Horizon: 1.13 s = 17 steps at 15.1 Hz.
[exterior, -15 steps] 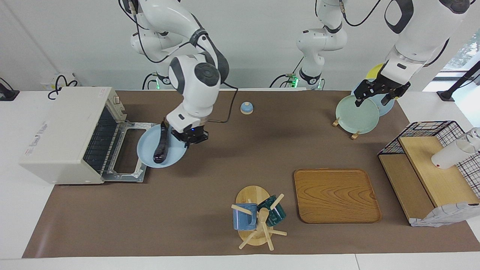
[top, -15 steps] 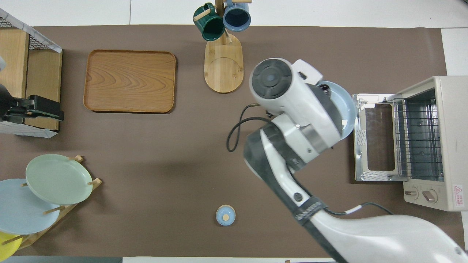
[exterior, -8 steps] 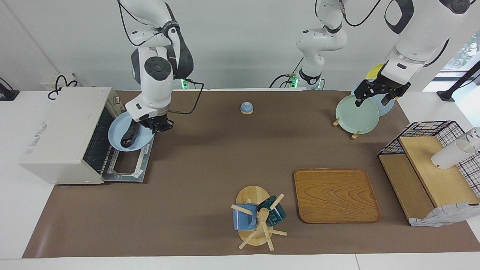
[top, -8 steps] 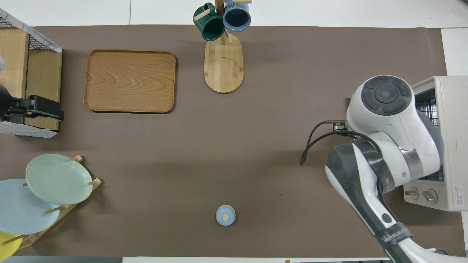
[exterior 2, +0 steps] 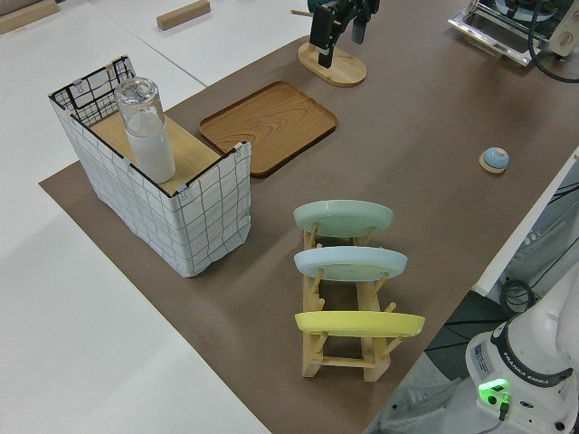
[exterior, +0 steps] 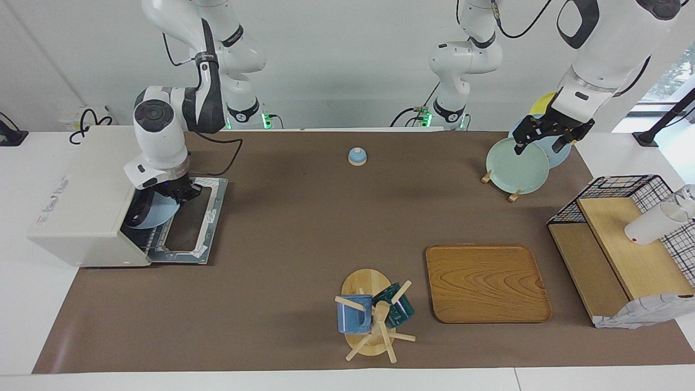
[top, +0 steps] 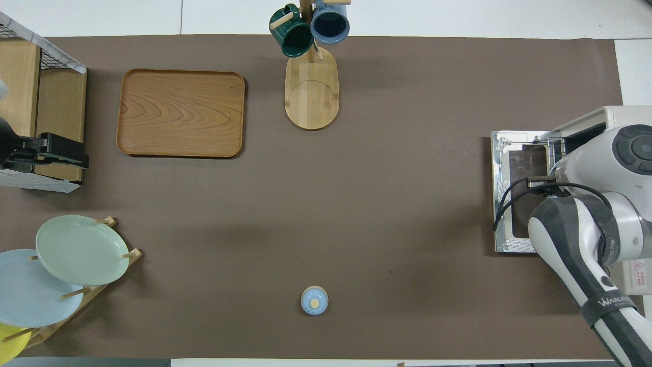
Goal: Put eggplant into oven
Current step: 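Release the plate inside the oven and withdraw the right gripper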
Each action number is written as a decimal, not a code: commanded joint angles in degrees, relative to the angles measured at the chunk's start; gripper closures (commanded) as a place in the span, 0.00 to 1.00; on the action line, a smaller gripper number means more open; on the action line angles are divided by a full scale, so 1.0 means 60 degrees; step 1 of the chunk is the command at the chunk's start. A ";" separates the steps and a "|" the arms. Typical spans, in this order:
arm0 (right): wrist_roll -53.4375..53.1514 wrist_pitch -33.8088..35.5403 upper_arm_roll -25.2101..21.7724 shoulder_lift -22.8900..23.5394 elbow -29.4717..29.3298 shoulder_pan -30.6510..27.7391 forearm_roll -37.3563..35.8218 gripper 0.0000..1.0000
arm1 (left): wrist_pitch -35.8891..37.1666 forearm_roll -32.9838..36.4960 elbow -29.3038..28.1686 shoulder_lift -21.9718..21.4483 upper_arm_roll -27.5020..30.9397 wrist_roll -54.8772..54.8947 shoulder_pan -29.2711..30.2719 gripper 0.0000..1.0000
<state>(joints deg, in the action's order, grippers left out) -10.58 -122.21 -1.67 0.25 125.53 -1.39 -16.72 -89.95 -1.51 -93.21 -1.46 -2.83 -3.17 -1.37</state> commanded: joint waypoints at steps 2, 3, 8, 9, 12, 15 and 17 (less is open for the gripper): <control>0.0356 -0.0126 0.0160 -0.0248 0.0188 -0.0193 0.0149 0.65 | 0.0064 0.0150 -0.0050 -0.0152 -0.0012 -0.0013 0.0024 0.00; 0.0385 0.0034 0.0175 -0.0189 -0.0118 -0.0164 0.0164 0.64 | 0.0064 0.0150 -0.0050 -0.0152 -0.0012 -0.0013 0.0024 0.00; 0.0240 0.1195 0.0248 0.0177 -0.1527 0.0553 0.1537 0.78 | 0.0064 0.0150 -0.0050 -0.0152 -0.0012 -0.0013 0.0024 0.00; 0.0138 0.0787 0.0263 0.0192 -0.1454 0.0569 0.1875 0.95 | 0.0064 0.0150 -0.0050 -0.0152 -0.0012 -0.0013 0.0024 0.00; -0.0096 -0.0269 0.0278 0.0703 -0.1118 0.1154 0.2069 1.00 | 0.0064 0.0150 -0.0050 -0.0152 -0.0012 -0.0013 0.0024 0.00; -0.0769 -0.0768 0.0263 0.1083 -0.0605 0.1374 0.2069 1.00 | 0.0064 0.0150 -0.0050 -0.0152 -0.0012 -0.0013 0.0024 0.00; -0.0830 -0.1004 0.0248 0.1538 -0.0604 0.1316 0.2040 1.00 | 0.0064 0.0150 -0.0050 -0.0152 -0.0012 -0.0013 0.0024 0.00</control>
<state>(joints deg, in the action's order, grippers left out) -15.04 -126.34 -0.12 7.25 121.38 7.20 -5.36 -89.95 -1.51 -93.21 -1.46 -2.83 -3.17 -1.36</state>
